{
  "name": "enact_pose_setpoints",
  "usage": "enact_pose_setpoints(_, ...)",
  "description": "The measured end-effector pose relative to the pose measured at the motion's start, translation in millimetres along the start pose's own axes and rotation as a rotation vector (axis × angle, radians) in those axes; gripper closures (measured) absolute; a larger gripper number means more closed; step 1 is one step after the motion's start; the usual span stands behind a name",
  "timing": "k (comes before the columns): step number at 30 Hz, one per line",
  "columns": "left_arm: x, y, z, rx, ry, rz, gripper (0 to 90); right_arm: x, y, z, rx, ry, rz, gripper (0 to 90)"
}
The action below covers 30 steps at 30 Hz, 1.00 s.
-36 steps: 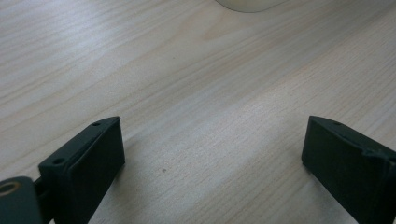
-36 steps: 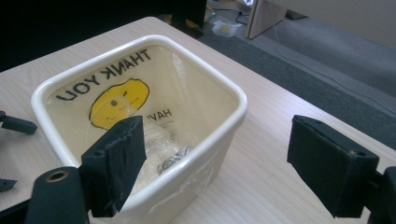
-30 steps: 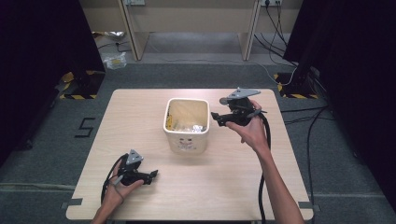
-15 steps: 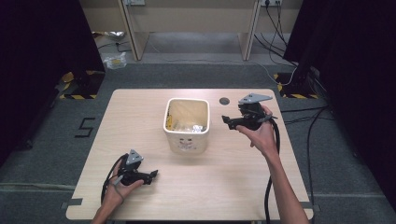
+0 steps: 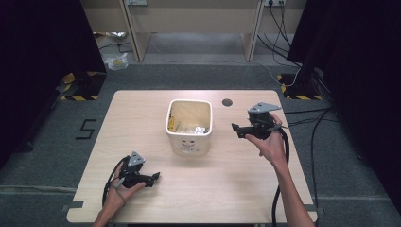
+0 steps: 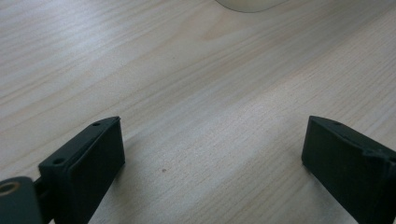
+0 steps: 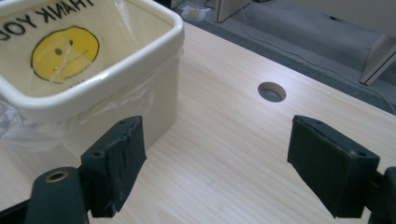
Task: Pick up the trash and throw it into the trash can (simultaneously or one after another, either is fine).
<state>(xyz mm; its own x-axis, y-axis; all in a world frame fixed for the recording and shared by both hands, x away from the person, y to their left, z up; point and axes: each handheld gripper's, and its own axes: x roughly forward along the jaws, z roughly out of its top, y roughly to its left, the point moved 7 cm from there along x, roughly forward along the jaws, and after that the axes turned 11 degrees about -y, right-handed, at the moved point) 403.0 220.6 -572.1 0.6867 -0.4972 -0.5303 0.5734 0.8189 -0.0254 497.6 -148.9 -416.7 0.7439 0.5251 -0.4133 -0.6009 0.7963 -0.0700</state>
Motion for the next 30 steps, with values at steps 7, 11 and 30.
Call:
enact_pose_setpoints(7, 0.0, 0.0, 0.0, 0.0, 0.0, 0.0, 4.8, -5.2, 2.6, -12.4, 0.008, 0.001, 0.005, 19.1)
enact_pose_setpoints(11, 0.0, 0.0, 0.0, 0.0, 0.0, 0.0, 4.8, -7.4, 7.5, -20.9, 0.011, 0.005, 0.018, 17.5)
enact_pose_setpoints(30, 0.0, 0.0, 0.0, 0.0, 0.0, 0.0, 4.8, -13.6, 33.7, -32.5, 0.007, -0.049, 0.073, 15.5)
